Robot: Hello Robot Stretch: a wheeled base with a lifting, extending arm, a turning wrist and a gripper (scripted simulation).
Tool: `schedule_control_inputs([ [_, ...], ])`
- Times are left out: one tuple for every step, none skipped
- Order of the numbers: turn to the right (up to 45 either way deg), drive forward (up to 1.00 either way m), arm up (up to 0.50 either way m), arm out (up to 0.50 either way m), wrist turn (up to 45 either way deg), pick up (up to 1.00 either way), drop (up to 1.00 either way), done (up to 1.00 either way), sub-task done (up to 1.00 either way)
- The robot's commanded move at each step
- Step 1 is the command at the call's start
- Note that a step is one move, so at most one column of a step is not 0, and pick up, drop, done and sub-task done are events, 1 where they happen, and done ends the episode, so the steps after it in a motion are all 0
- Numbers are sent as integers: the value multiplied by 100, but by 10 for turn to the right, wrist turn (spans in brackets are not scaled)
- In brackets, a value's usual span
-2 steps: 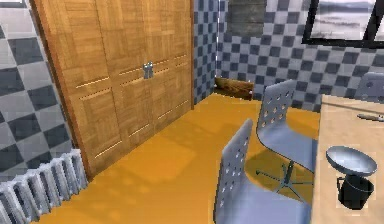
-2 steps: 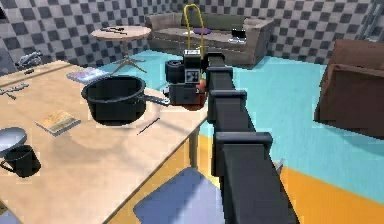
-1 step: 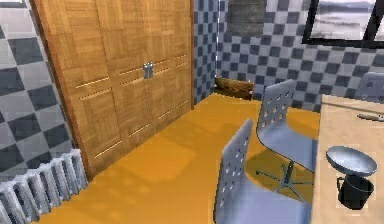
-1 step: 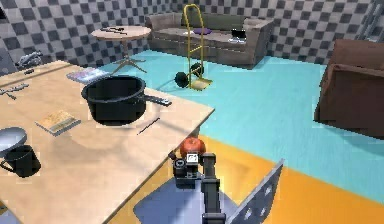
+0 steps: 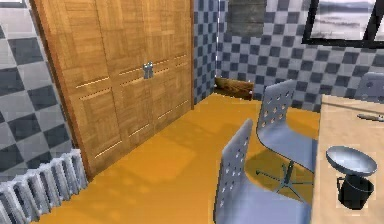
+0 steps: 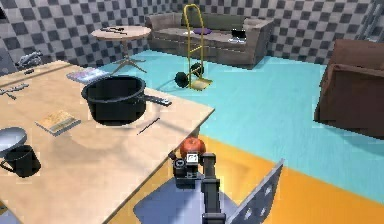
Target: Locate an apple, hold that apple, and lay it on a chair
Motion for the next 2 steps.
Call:
schedule_control_inputs([
  [0,0,0,0,0,0,100,0,0],
  [0,0,10,0,0,0,0,0,0],
])
